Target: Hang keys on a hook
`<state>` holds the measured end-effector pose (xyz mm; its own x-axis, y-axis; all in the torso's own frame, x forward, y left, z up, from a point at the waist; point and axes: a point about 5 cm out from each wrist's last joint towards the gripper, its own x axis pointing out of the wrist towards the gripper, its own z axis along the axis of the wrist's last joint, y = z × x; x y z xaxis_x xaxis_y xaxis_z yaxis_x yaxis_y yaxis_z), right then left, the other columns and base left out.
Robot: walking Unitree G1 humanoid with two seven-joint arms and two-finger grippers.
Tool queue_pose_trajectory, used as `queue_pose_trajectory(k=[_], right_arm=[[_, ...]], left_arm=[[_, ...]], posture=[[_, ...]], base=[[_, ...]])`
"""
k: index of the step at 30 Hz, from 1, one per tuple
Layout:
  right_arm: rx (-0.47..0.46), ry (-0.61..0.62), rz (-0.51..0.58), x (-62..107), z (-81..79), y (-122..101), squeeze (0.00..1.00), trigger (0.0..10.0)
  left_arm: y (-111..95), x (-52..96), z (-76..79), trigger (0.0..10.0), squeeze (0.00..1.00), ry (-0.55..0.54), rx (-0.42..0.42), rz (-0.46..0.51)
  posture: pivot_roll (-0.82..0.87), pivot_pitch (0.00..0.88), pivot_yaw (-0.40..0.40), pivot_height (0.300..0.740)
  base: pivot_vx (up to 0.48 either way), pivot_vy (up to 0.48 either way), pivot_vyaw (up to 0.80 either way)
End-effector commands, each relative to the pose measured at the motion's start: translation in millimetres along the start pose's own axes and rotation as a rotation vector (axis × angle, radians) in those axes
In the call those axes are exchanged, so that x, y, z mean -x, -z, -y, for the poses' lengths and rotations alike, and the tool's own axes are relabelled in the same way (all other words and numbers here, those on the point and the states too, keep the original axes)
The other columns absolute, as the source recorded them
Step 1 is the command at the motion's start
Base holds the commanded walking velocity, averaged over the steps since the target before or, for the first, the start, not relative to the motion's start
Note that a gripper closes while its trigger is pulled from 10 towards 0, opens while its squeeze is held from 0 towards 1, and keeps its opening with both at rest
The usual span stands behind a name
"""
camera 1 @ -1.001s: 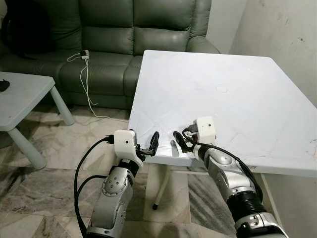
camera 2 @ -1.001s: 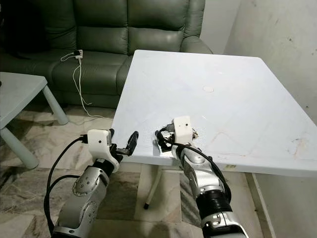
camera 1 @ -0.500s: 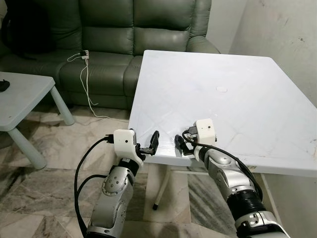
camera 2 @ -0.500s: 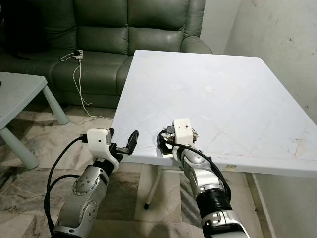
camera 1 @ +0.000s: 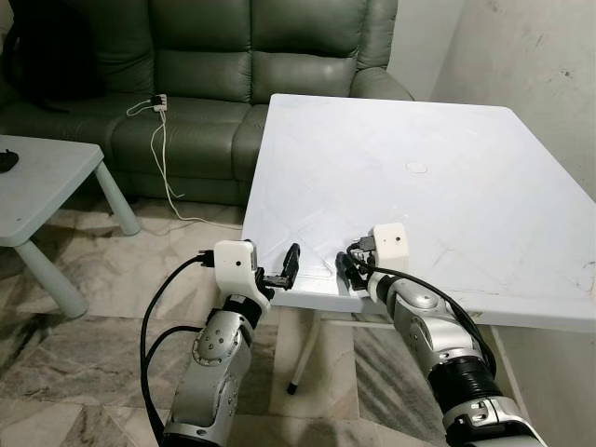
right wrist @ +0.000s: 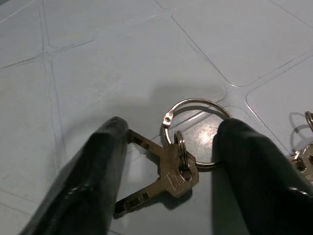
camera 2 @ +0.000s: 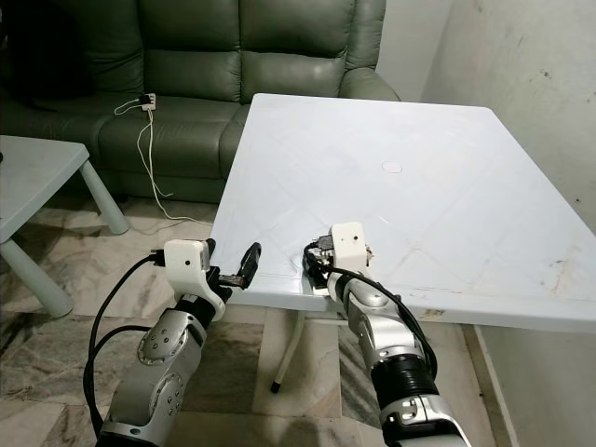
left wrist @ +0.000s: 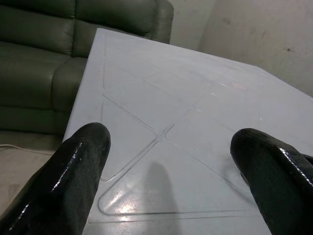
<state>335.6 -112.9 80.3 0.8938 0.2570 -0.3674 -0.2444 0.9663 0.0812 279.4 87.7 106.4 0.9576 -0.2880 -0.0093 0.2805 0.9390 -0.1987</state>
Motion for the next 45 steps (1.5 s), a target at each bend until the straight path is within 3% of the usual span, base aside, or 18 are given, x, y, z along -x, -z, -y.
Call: queue_pose_trajectory(k=[1, 20, 21, 22, 23, 35, 45], right_arm=[[0.004, 0.022, 0.003, 0.8, 6.0, -2, 0.00, 0.0], [0.013, 0.011, 0.016, 0.3, 3.8, -2, 0.00, 0.1], [0.026, -0.003, 0.028, 0.3, 3.2, -3, 0.00, 5.3], [0.035, -0.004, 0.029, 0.3, 3.2, -3, 0.00, 5.3], [0.036, -0.011, 0.022, 0.0, 2.9, -3, 0.00, 10.0], [0.049, -0.029, 0.039, 0.6, 4.3, -3, 0.00, 10.0], [0.073, -0.046, 0.072, 3.7, 16.6, -4, 0.00, 10.0]], left_arm=[[-7, -5.3, 13.0, 10.0, 0.00, 0.014, 0.039, 0.029], [-7, -6.4, 16.0, 10.0, 0.00, 0.024, 0.046, 0.031], [-7, -6.3, 16.4, 10.0, 0.00, 0.025, 0.046, 0.032], [-7, -6.3, 16.4, 10.0, 0.00, 0.025, 0.046, 0.032], [-7, -6.2, 16.5, 10.0, 0.00, 0.026, 0.046, 0.032], [-7, -6.2, 16.3, 10.0, 0.00, 0.023, 0.049, 0.033], [-7, -5.9, 16.1, 10.0, 0.00, 0.016, 0.059, 0.030]], posture=[[0.02, 0.010, -0.074, 0.740], [0.02, 0.000, -0.072, 0.740], [0.02, 0.000, -0.072, 0.740], [0.02, 0.000, -0.072, 0.740], [0.02, 0.000, -0.072, 0.740], [0.02, 0.000, -0.074, 0.740], [0.01, 0.003, -0.076, 0.740]], base=[[0.000, 0.000, 0.00], [0.000, 0.000, 0.00], [0.000, 0.000, 0.00], [0.000, 0.000, 0.00], [0.000, 0.000, 0.00], [0.000, 0.000, 0.00], [0.000, 0.000, 0.00]])
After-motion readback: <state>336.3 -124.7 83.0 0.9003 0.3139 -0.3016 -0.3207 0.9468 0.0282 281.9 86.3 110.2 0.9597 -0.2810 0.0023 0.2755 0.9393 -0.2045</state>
